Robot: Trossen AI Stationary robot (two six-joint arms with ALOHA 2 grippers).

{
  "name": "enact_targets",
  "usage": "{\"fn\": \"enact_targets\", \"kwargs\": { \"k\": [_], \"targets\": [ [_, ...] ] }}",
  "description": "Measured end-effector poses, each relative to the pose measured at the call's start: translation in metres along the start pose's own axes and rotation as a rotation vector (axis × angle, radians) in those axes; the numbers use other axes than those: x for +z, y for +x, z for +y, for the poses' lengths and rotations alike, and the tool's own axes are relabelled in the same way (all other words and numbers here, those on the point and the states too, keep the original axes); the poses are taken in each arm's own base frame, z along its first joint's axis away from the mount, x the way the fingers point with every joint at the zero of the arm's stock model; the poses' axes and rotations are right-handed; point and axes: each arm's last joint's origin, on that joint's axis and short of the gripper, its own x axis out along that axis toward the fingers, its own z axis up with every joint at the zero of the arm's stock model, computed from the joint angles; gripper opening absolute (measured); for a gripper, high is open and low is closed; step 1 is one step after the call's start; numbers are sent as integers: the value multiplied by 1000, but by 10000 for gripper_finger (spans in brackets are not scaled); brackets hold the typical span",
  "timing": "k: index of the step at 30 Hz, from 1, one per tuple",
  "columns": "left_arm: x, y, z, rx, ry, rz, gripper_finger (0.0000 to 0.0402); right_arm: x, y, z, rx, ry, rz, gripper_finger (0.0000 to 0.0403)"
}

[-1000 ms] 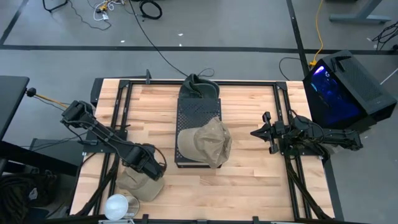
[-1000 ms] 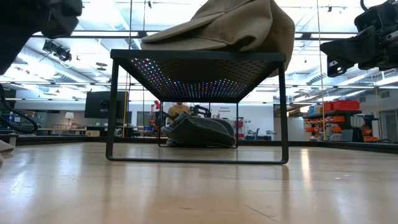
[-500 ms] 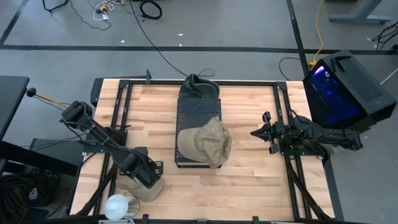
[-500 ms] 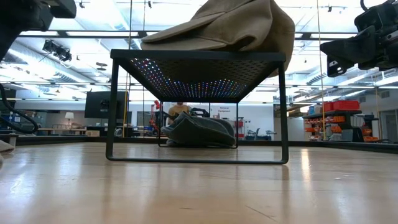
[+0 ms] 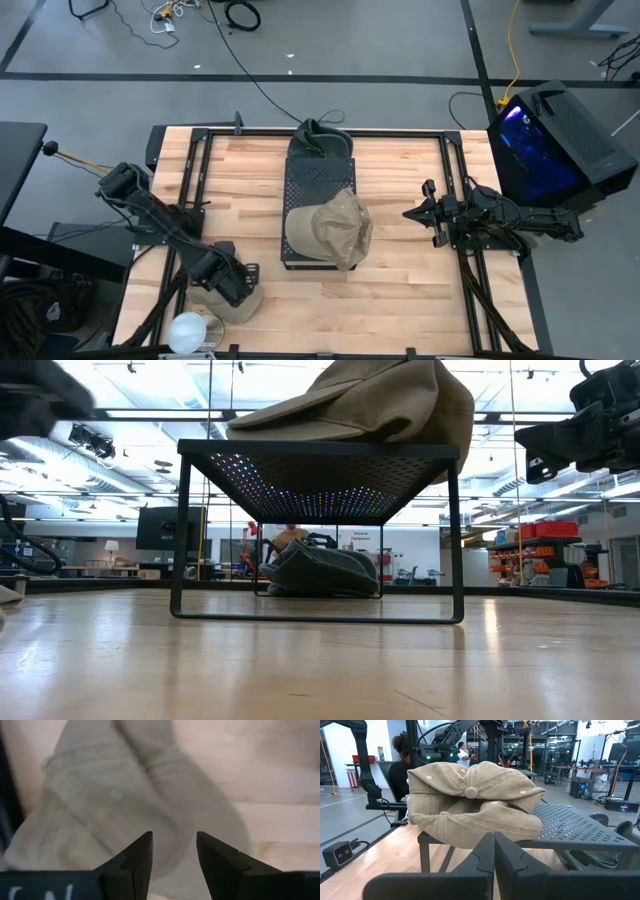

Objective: Pick & Place hat
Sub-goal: Stack the brown cap on top of the other brown cap on the shelf

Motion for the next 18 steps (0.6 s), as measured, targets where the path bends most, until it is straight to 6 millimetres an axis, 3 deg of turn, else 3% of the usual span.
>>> {"fn": "enact_targets", "kwargs": {
  "k": [7, 18],
  "targets": [
    [0, 11, 11, 75, -7, 23, 158, 0, 0, 0, 0, 0, 0, 7],
    [0, 13, 8, 81, -40, 72, 158, 0, 0, 0, 0, 0, 0, 7]
  ]
}}
